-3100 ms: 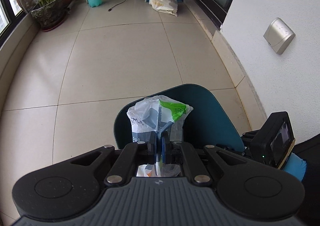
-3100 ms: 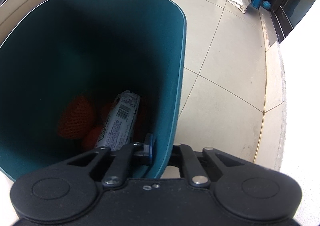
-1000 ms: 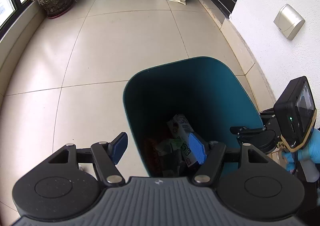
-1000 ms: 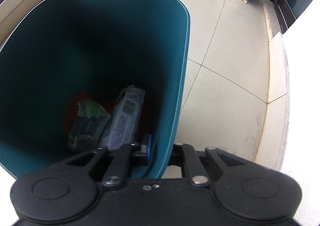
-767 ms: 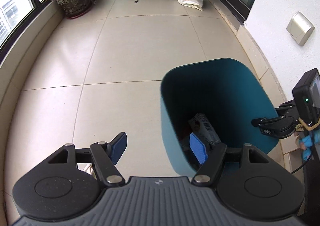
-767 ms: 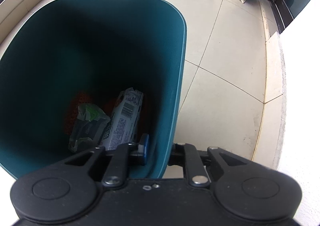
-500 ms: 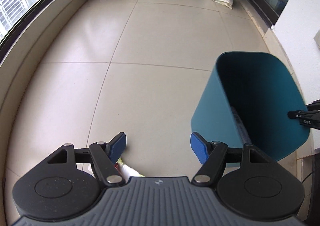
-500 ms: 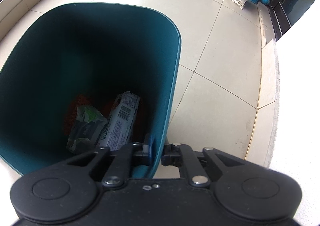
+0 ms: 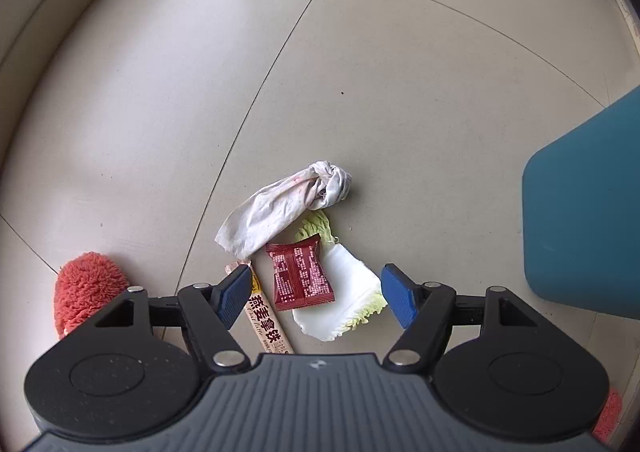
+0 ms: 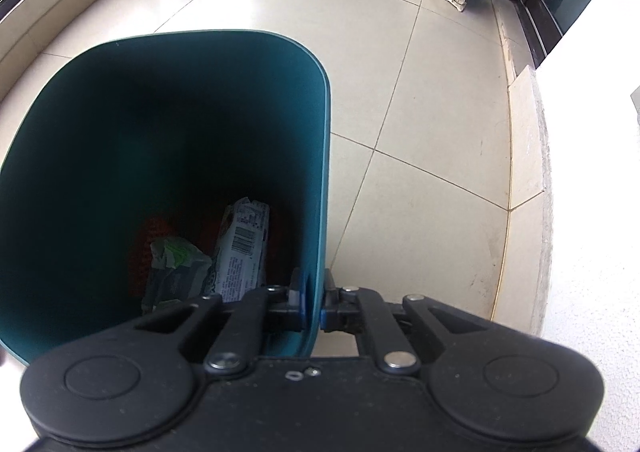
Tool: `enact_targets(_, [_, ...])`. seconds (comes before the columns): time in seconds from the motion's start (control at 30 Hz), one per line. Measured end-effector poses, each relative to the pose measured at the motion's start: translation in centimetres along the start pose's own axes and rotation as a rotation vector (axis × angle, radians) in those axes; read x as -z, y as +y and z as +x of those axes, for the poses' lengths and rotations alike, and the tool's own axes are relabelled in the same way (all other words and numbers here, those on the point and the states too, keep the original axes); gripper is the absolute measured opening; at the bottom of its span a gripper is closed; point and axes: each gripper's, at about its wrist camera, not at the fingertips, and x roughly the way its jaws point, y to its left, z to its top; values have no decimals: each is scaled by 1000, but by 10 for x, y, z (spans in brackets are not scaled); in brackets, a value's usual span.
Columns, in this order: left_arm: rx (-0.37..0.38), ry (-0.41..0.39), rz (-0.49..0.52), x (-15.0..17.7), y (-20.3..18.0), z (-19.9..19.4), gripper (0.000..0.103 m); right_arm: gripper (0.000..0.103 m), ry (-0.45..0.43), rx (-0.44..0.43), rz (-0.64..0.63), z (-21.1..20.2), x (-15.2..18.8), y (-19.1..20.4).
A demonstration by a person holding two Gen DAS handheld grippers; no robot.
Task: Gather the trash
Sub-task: 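Lower the left gripper to the pile and grasp the red snack packet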
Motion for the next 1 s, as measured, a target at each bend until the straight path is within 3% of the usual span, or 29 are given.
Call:
enact_targets(0.23, [84,116,-55,-2,14,68,70,6,-5,-1,-8,-4,-1,1])
enact_targets(0.53, [79,156,-86,6,25,113,69,6,-11,7,-25,-7,-1,4])
enact_targets(0.67, [61,148,-47,10,18,117,56,7,-14,10,-28,-7,-1,6])
enact_targets(1.0, [-1,122,-57,15,28,117,41,7,-19,11,-28,-7,0,7])
